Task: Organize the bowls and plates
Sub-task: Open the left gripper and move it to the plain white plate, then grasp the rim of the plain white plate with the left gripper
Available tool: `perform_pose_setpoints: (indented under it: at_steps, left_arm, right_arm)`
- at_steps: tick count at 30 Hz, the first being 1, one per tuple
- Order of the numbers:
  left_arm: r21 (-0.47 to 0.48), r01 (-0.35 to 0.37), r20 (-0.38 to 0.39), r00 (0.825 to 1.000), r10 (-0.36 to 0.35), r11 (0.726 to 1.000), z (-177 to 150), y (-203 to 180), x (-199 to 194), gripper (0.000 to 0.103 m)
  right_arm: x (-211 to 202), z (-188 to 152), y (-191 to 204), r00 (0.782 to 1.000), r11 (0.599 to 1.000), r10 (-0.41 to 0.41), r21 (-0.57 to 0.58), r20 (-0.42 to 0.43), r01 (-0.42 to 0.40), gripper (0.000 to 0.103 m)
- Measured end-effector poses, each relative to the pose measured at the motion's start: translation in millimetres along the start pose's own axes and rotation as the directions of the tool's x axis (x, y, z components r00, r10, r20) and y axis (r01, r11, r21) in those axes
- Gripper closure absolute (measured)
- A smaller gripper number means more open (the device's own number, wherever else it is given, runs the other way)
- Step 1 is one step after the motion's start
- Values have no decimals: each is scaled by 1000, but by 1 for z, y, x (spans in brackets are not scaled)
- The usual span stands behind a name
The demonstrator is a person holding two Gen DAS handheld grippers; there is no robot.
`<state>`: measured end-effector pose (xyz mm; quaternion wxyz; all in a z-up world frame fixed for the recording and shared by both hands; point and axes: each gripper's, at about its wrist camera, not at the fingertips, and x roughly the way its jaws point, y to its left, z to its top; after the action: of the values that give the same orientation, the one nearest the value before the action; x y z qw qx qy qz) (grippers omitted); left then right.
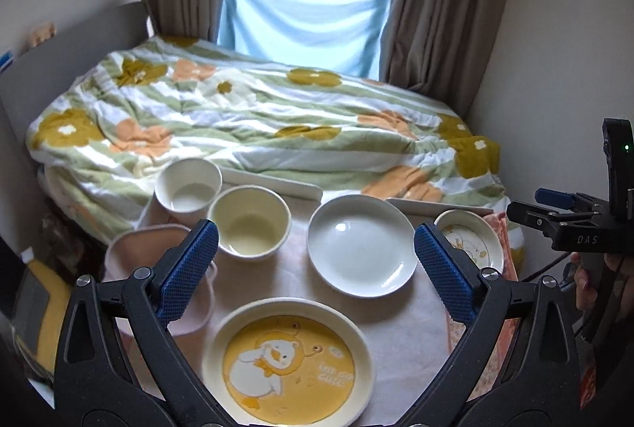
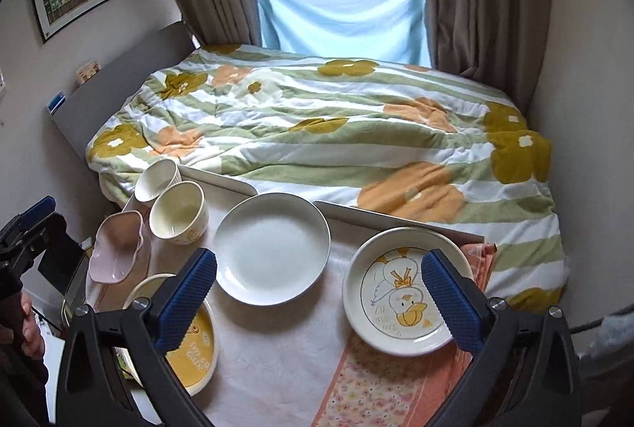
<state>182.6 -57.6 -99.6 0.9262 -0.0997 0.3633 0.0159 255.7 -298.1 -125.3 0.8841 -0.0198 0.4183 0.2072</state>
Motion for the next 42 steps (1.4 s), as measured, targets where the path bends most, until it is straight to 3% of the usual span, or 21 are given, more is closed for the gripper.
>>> perform_pose_setpoints:
  at_steps: [3, 7, 12, 16, 23, 29, 31, 35, 42]
  left_arm:
    - [-80, -43, -113, 993, 34, 996, -8, -7, 40, 4]
    - [-151, -81, -227, 973, 45, 985, -26, -3, 86, 4]
    - [-223, -118, -359, 933, 31, 968, -48, 10, 154, 6]
    - [-207, -132, -429, 903, 31, 969, -61, 9, 197, 24]
    - [-229, -130, -476, 880, 6, 965, -77, 9, 230, 52]
    - [-214, -131, -481, 876, 12, 968, -80, 3, 239, 65]
    - [-214, -127, -482, 876, 8, 968, -78, 3, 241, 81]
    - [-215, -134, -481, 877, 15, 967, -76, 2, 240, 83]
    - [-164, -163, -473, 879, 68, 973, -73, -4, 237, 83]
  right_arm:
    - [34, 11, -16, 995, 996, 72, -54, -65, -75, 0]
    - [83, 19, -30, 972, 980, 152, -101, -179, -171, 0]
    - [148, 19, -35, 930, 959, 215, -115, -298, -258, 15]
    - [192, 10, -40, 892, 945, 255, -102, -373, -312, 35]
    - [230, 0, -35, 849, 918, 295, -115, -439, -379, 65]
    - [239, -1, -35, 841, 907, 296, -142, -453, -396, 79]
    - [239, -1, -34, 838, 903, 299, -150, -455, -403, 82]
    - [241, -1, -31, 850, 902, 273, -189, -451, -390, 88]
    - [241, -1, -30, 859, 902, 262, -206, -439, -381, 88]
